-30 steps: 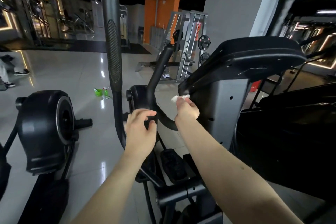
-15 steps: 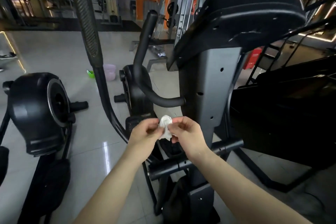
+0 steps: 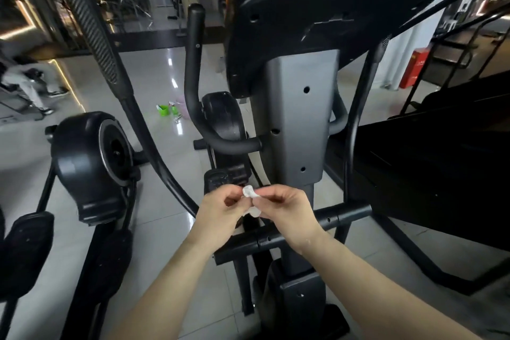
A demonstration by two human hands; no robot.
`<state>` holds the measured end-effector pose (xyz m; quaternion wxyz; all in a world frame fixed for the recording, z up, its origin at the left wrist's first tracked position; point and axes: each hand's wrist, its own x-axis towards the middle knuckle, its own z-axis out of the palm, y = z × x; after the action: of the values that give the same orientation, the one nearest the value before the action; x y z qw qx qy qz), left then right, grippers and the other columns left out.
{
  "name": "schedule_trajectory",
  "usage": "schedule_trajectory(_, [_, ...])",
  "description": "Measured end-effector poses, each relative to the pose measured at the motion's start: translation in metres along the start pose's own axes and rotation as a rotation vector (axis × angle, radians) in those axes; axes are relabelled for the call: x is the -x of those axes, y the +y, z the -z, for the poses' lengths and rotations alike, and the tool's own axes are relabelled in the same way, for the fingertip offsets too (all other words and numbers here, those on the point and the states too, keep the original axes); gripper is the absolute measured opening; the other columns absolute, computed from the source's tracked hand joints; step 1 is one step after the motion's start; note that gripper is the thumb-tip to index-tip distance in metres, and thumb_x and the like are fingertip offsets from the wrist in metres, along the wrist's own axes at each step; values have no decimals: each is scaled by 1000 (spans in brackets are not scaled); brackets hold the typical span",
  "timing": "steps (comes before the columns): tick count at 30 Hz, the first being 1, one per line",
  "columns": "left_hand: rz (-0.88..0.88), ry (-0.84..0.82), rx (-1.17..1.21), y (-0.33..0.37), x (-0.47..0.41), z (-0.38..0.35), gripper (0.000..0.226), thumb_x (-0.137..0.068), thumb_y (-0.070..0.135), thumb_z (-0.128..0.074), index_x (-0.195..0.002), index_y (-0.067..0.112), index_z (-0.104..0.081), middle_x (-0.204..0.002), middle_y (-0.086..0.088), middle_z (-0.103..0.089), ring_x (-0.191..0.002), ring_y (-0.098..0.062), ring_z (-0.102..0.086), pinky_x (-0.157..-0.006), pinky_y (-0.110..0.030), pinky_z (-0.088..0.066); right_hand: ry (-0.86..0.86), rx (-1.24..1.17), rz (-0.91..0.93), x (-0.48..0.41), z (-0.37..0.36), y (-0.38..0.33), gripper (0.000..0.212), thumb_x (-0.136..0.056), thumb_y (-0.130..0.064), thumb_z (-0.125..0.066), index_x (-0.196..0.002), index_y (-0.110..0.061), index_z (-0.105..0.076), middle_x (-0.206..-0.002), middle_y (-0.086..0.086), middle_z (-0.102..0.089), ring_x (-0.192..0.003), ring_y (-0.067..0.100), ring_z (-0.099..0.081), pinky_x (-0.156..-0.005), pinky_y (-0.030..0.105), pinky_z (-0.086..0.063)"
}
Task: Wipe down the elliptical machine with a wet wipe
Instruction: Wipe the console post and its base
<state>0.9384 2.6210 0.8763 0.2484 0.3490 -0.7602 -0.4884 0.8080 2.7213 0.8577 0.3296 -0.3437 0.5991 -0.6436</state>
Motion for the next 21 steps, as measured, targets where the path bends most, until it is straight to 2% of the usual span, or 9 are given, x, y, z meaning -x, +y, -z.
schedule_trajectory(4, [7, 48, -22, 4, 7, -20, 2, -93, 27, -74, -93, 25, -73, -84, 12, -74, -76, 1, -68, -64, -9, -47, -141, -26, -82, 1, 25, 0, 9, -94, -9, -72, -102, -8, -77, -103, 16, -75, -97, 27, -75, -83, 43, -63])
schedule_trajectory(7, [2, 58, 10, 7, 12, -33, 3, -93, 20, -73, -92, 23, -73, -81, 11, -73, -73, 2, -67, -63, -9, -46, -175, -13, -119, 2, 39, -2, 5, -91, -5, -75, -94, -9, -77, -102, 20, -73, -92, 27, -76, -74, 40, -64])
schedule_trajectory(11, [-56, 86, 80, 24, 10, -37, 10, -94, 19, -71, -98, 27, -76, -87, 8, -73, -75, -5, -67, -65, -14, -50, -139, -117, -61, -4, 52, -18, 6, -89, 0, -75, -94, -3, -77, -98, 20, -75, -96, 35, -74, -86, 39, -62])
schedule_trajectory(13, [-74, 116, 136, 31, 2, -33, 18, -95, 18, -69, -107, 31, -75, -96, 9, -73, -83, -6, -68, -73, -14, -52, -52, -83, 24, -15, 58, -34, 11, -86, 2, -76, -94, -6, -77, -98, 18, -76, -99, 39, -73, -93, 45, -60])
schedule_trajectory(15, [-76, 146, 173, 36, -8, -27, 23, -96, 18, -67, -113, 33, -72, -100, 11, -72, -88, -8, -67, -78, -15, -51, 86, 20, 149, -29, 62, -58, 18, -82, -2, -81, -93, -17, -79, -97, 10, -78, -98, 34, -73, -96, 46, -58])
schedule_trajectory(19, [-100, 142, 247, 47, -23, -16, 24, -97, 14, -65, -114, 30, -69, -101, 10, -72, -83, -6, -67, -74, -14, -50, 395, 193, 458, -60, 58, -118, 17, -88, -11, -77, -98, -24, -77, -98, -9, -76, -91, 4, -71, -82, 19, -53])
schedule_trajectory(21, [-118, 124, 231, 47, -30, -10, 24, -97, 16, -66, -112, 34, -70, -101, 13, -72, -86, -9, -68, -75, -16, -52, 520, 307, 642, -78, 51, -140, 15, -91, -14, -72, -97, -28, -74, -104, -12, -69, -95, 4, -67, -83, 19, -51])
